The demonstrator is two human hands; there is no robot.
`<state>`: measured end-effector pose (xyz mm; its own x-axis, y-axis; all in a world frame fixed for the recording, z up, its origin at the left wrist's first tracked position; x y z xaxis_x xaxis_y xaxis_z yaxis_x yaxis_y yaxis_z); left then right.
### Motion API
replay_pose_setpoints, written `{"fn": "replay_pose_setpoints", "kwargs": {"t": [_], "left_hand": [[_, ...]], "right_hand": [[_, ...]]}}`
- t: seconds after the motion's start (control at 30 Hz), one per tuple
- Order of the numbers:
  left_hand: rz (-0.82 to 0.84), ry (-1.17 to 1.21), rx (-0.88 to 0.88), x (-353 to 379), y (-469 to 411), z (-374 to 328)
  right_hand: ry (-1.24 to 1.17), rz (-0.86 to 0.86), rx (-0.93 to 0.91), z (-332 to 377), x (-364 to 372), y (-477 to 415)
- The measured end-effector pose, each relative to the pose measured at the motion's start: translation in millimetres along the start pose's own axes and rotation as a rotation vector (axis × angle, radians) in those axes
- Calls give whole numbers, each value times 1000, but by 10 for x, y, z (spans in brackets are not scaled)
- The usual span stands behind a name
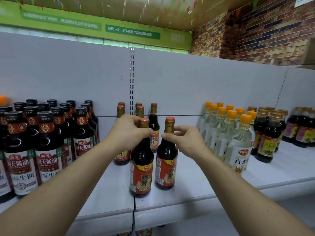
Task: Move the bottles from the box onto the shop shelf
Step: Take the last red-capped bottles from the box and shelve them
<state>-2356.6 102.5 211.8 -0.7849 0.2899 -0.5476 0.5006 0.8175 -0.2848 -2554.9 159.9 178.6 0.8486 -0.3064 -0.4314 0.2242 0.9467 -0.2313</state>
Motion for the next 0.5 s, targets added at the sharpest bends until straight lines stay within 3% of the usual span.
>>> {"fn": "replay_pose_setpoints", "kwargs": {"t": [0.5], "left_hand": [[3, 21, -24, 4, 14, -16]], "right_hand": [[107, -41, 16, 15, -12, -242]]}}
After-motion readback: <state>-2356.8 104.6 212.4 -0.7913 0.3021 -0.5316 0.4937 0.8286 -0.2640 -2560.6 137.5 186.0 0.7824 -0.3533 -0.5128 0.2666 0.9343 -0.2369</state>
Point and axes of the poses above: each hand's wrist, its own y-axis away from the middle knuckle, its own x-axis out of the palm, z = x × y, the point moved 8 cm from there along -y, towards the middle knuckle, and after that the axes turned 10 degrees about z, right-handed, at the moved point
